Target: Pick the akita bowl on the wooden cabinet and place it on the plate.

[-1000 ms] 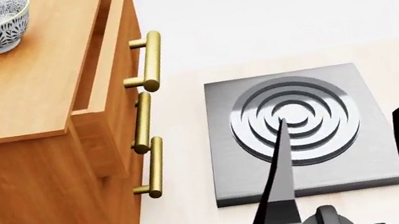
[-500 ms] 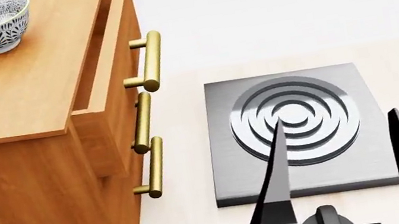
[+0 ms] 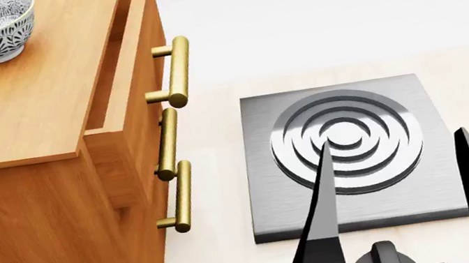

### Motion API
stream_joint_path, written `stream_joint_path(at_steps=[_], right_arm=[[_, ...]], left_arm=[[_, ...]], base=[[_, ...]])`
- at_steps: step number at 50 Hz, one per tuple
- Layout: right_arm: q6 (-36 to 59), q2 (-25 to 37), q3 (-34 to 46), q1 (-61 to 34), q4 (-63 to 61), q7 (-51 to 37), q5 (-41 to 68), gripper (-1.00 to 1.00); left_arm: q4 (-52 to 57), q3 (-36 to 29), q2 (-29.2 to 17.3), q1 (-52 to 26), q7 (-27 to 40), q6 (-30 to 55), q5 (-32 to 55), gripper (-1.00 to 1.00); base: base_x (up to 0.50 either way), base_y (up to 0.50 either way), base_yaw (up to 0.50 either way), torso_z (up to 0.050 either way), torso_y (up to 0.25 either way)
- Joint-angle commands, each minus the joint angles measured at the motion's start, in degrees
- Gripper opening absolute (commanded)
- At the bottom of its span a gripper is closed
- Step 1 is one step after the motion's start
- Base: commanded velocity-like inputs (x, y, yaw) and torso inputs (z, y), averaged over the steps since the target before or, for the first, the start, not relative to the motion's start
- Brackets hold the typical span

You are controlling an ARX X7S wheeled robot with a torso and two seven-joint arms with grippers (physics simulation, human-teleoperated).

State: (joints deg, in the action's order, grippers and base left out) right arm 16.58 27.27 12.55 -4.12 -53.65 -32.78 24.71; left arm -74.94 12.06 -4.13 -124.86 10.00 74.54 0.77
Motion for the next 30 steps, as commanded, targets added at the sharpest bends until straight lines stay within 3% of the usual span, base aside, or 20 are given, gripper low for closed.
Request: stream_joint_path(at_steps=[1, 15, 23, 30], right_arm=[[-0.10, 0.26, 0.35, -0.08, 0.05, -0.22, -0.10, 1.00], [-0.47, 0.30, 1.04, -0.39, 0.85, -0.23, 0.06, 1.00], [-0.87, 0.31, 1.55, -0.35, 1.61, -0.13, -0.28, 1.00], [-1.27, 0.30, 1.66, -0.35, 2.48, -0.01, -0.18, 1.00]], left_arm=[[-0.03, 1.87, -0.85, 0.75, -0.81, 1.82, -0.42, 1.00], [-0.03, -1.36, -2.27, 0.19, -0.66, -1.05, -1.60, 1.00], [-0.03, -9.94, -1.95, -0.39, -8.54, -3.26, -2.74, 1.00], [-0.02, -10.29, -2.97, -0.82, -5.89, -6.97, -1.41, 1.00]], base=[[0.00, 0.00, 0.00, 0.000, 0.000], [0.00, 0.00, 0.00, 0.000, 0.000], [0.00, 0.00, 0.00, 0.000, 0.000], [0.00, 0.00, 0.00, 0.000, 0.000]])
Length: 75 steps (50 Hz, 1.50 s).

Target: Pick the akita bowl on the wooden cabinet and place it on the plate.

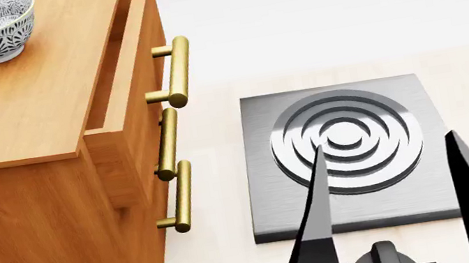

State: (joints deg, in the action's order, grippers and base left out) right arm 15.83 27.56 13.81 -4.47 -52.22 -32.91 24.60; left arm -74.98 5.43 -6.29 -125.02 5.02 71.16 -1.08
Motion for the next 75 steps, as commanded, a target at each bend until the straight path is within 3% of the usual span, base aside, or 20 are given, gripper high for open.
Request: stream_joint_path(at_steps=[1, 9, 10, 14, 27, 66, 75], right_arm=[[-0.51, 0.05, 0.32, 0.00, 1.00, 0.10, 0.07, 1.00], [-0.69, 0.11, 0.28, -0.06, 1.45, -0.03, 0.20, 1.00], [-0.72, 0.04, 0.52, -0.05, 1.63, 0.00, -0.06, 1.00], [-0.58, 0.02, 0.91, -0.24, 2.05, 0.01, -0.37, 1.00], [-0.53, 0.22, 0.97, -0.34, 2.51, -0.14, -0.18, 1.00], [-1.25, 0.30, 2.23, -0.65, 4.19, -0.04, -0.73, 1.00], [-1.28, 0.35, 2.34, -0.72, 4.29, -0.14, -0.64, 1.00]], left_arm=[[0.01, -4.09, -0.73, -0.41, -1.65, -3.30, 0.48, 1.00], [0.01, -3.14, -1.60, 1.77, 2.15, -5.52, 1.10, 1.00], [0.02, -3.53, -1.58, 2.33, 2.90, -9.09, 0.69, 1.00], [0.01, -6.54, -1.19, 3.46, -2.04, -3.92, 0.50, 1.00], [0.01, -1.41, -2.16, 4.52, 0.46, -1.90, 2.01, 1.00], [0.01, -5.32, -3.03, 6.83, 1.35, -6.41, 0.92, 1.00], [0.01, -7.05, -2.71, 7.13, -0.38, -7.12, 0.46, 1.00]], base=[[0.00, 0.00, 0.00, 0.000, 0.000], [0.00, 0.00, 0.00, 0.000, 0.000], [0.00, 0.00, 0.00, 0.000, 0.000], [0.00, 0.00, 0.00, 0.000, 0.000], [0.00, 0.00, 0.00, 0.000, 0.000], [0.00, 0.00, 0.00, 0.000, 0.000], [0.00, 0.00, 0.00, 0.000, -0.234]])
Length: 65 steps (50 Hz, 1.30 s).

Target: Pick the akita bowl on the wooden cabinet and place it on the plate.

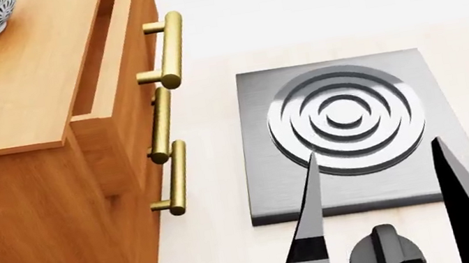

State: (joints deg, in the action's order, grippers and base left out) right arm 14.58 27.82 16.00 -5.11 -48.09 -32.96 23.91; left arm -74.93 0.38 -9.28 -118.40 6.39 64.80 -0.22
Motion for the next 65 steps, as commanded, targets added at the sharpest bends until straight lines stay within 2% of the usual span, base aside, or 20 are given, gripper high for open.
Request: stream_joint_path(at_steps=[1, 5, 14, 26, 37, 47, 49, 50, 54, 56, 57, 58, 59, 60, 65], right_arm=[[0.02, 0.11, 0.20, -0.12, 0.16, -0.12, 0.00, 1.00], [-0.10, 0.14, 0.27, -0.10, 0.29, -0.11, -0.03, 1.00], [-0.32, 0.30, 0.27, 0.03, 0.24, -0.15, 0.00, 1.00], [-0.51, 0.47, 0.27, 0.06, 0.34, -0.23, 0.19, 1.00], [-0.50, 0.54, 0.54, -0.05, 0.50, -0.33, 0.11, 1.00], [-0.53, 0.62, 0.61, -0.15, 0.67, -0.45, 0.15, 1.00], [-0.51, 0.68, 0.54, -0.16, 0.60, -0.53, 0.17, 1.00], [-0.58, 0.69, 0.50, -0.13, 0.65, -0.54, 0.17, 1.00], [-0.67, 0.60, 0.70, -0.24, 1.06, -0.50, 0.02, 1.00], [-0.70, 0.59, 0.73, -0.27, 1.16, -0.50, 0.05, 1.00], [-0.77, 0.58, 0.72, -0.24, 1.25, -0.48, 0.08, 1.00], [-0.79, 0.56, 0.75, -0.26, 1.30, -0.50, 0.06, 1.00], [-0.79, 0.57, 0.78, -0.27, 1.30, -0.50, 0.06, 1.00], [-0.81, 0.56, 0.81, -0.26, 1.34, -0.49, 0.05, 1.00], [-0.81, 0.69, 0.73, -0.23, 1.14, -0.62, 0.15, 1.00]], left_arm=[[-0.04, -2.85, 0.55, 0.68, -2.66, -0.44, -0.62, 1.00], [-0.04, -3.69, 0.92, 0.85, -3.22, -0.52, -0.49, 1.00], [-0.04, -9.24, 2.48, 1.26, -9.18, -0.88, -0.87, 1.00], [-0.04, -7.80, 2.26, 1.47, -8.15, -0.54, 0.71, 1.00], [-0.04, -7.14, 2.01, 1.91, -7.67, -0.77, 0.49, 1.00], [-0.04, -3.73, 0.85, 3.16, -5.62, 1.62, 1.18, 1.00], [-0.04, -0.50, 0.17, 3.95, -5.78, 3.41, 2.47, 1.00], [-0.04, 3.04, -0.53, 4.60, -3.83, 4.39, 3.56, 1.00], [-0.04, 6.21, -0.87, 5.38, -4.03, 3.81, 2.71, 1.00], [-0.04, -0.33, 0.38, 5.28, -9.21, 3.23, -0.64, 1.00], [-0.04, -5.18, 1.27, 5.46, -9.35, 2.19, -3.34, 1.00], [-0.04, -3.00, 0.84, 5.18, -11.13, 1.86, -0.98, 1.00], [-0.04, -3.81, 1.02, 5.10, -10.38, 1.20, -1.42, 1.00], [-0.04, -8.62, 1.93, 5.33, -9.63, 1.06, -4.29, -1.00], [-0.04, -9.82, 1.85, 4.97, -8.77, 0.14, -2.34, -1.00]], base=[[0.00, 0.00, 0.00, 0.000, -0.039], [0.00, 0.00, 0.00, 0.000, 0.000], [0.00, 0.00, 0.00, 0.000, 0.000], [0.00, 0.00, 0.00, 0.000, -0.017], [0.00, 0.00, 0.00, 0.000, -0.249], [0.00, 0.00, 0.00, 0.000, -0.066], [0.00, 0.00, 0.00, 0.000, 0.000], [0.00, 0.00, 0.00, 0.000, 0.000], [0.00, 0.00, 0.00, 0.000, 0.000], [0.00, 0.00, 0.00, 0.000, 0.000], [0.00, 0.00, 0.00, 0.000, 0.000], [0.00, 0.00, 0.00, 0.000, 0.000], [0.00, 0.00, 0.00, 0.000, 0.000], [0.00, 0.00, 0.00, 0.000, 0.000], [0.00, 0.00, 0.00, 0.000, -0.003]])
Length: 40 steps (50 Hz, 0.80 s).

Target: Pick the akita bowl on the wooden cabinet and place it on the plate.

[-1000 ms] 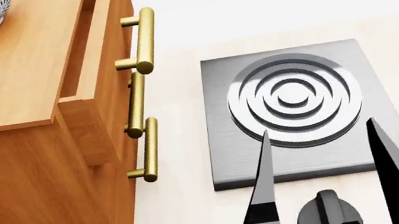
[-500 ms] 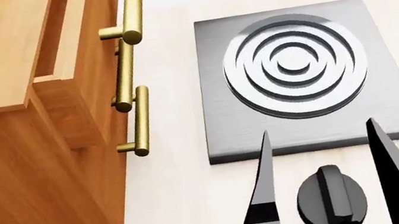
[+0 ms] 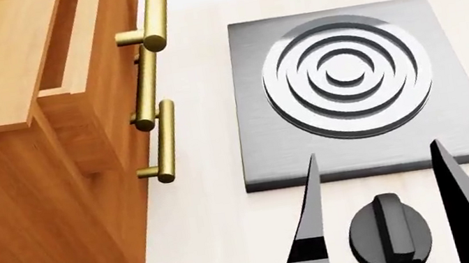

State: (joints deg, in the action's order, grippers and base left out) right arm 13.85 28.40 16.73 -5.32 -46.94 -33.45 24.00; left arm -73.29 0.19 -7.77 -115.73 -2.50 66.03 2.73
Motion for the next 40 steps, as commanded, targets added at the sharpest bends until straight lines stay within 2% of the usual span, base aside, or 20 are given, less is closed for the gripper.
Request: stream_joint_path(at_steps=[1, 16, 24, 32, 34, 40], right_arm=[[-0.14, 0.09, 0.01, 0.00, 0.06, -0.12, 0.04, 1.00], [-0.11, 0.30, -0.09, -0.05, -0.26, -0.49, 0.24, 1.00], [0.20, 0.51, -0.19, -0.12, -0.88, -0.88, 0.40, 1.00], [0.43, 0.90, -0.67, -0.01, -2.05, -1.44, 0.72, 1.00], [0.36, 0.97, -0.77, 0.09, -2.17, -1.53, 0.74, 1.00], [0.43, 1.22, -0.98, 0.17, -2.76, -1.85, 0.79, 1.00]], left_arm=[[-1.68, -10.50, 0.33, 2.39, 0.30, -1.29, -5.46, -1.00], [-1.67, -12.97, -0.23, 1.54, 0.61, -2.40, -3.25, -1.00], [-1.66, -14.81, 0.38, 0.36, -0.90, -6.02, -3.31, -1.00], [-1.45, -18.47, 3.18, -2.33, -6.71, -11.73, -4.05, -1.00], [0.20, -19.40, 3.87, -2.28, -8.87, -12.34, -4.18, -1.00], [18.76, -21.80, 3.30, 2.75, -13.11, -4.94, -4.16, -1.00]], base=[[0.00, 0.00, 0.00, 0.000, 0.000], [0.00, 0.00, 0.00, 0.000, -0.004], [0.00, 0.00, 0.00, 0.000, -0.003], [0.00, 0.00, 0.00, 0.000, 0.000], [0.00, 0.00, 0.00, 0.000, 0.000], [0.00, 0.00, 0.00, 0.000, 0.000]])
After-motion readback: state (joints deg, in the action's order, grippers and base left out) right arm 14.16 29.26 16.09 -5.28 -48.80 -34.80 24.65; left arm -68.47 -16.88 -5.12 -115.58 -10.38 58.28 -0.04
